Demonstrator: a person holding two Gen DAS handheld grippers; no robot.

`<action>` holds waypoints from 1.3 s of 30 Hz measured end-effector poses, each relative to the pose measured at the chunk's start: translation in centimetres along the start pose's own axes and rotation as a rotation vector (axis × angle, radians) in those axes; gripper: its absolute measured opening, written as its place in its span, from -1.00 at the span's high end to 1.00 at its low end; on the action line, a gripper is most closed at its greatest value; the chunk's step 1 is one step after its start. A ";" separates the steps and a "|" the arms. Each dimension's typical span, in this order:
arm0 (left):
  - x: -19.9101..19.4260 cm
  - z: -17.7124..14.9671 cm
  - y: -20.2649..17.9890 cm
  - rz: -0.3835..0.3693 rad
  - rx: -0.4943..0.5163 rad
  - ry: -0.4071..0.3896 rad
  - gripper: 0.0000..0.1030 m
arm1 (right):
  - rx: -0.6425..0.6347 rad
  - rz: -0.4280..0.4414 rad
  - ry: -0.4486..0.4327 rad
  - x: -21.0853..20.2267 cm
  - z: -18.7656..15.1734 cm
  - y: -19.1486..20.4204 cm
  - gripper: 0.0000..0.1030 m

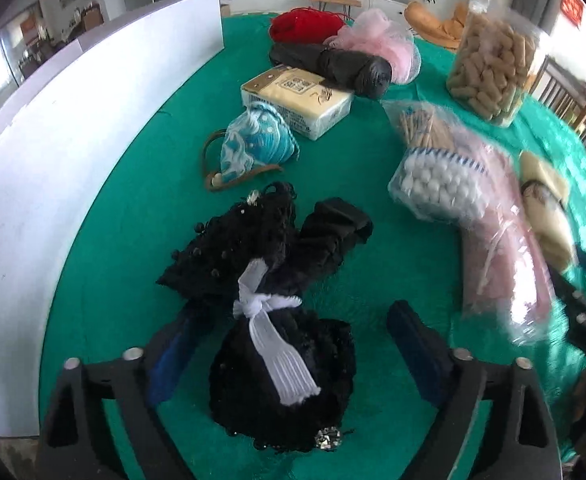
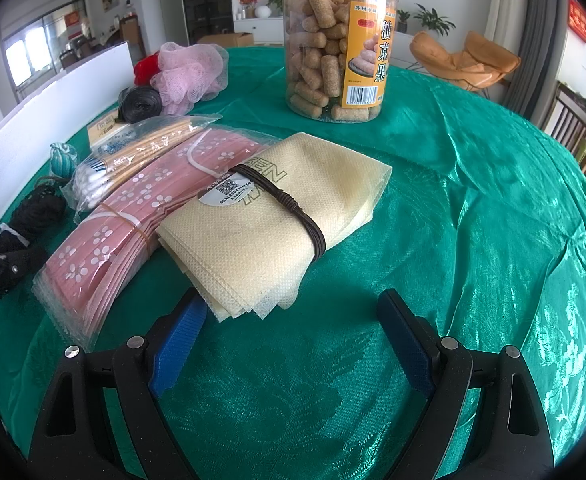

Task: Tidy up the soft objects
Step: 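Move the left gripper over the black lace bag with white ribbon, then grasp the black lace bag with the left gripper while the right gripper grasps the beige bundle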

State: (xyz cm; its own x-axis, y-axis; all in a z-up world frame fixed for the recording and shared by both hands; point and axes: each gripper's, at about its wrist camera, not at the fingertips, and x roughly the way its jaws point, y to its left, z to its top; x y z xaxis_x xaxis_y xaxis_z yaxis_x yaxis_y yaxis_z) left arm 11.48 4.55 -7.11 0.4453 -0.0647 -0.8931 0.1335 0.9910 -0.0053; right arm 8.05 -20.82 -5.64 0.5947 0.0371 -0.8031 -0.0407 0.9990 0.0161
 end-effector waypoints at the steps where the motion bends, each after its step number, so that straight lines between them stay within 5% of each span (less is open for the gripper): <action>1: 0.2 -0.1 0.0 0.012 -0.010 0.003 -1.00 | 0.000 0.000 0.000 0.0 0.0 -0.1 -0.73; 39: 0.1 -0.3 0.3 0.027 -0.037 -0.027 -1.00 | -0.003 -0.001 0.001 0.0 0.0 -0.1 -0.73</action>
State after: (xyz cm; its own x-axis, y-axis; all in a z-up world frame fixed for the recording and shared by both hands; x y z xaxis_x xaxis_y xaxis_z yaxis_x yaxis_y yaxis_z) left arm 11.35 4.86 -7.35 0.4721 -0.0409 -0.8806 0.0883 0.9961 0.0011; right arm 8.05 -20.88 -5.67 0.5936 0.0361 -0.8040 -0.0423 0.9990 0.0137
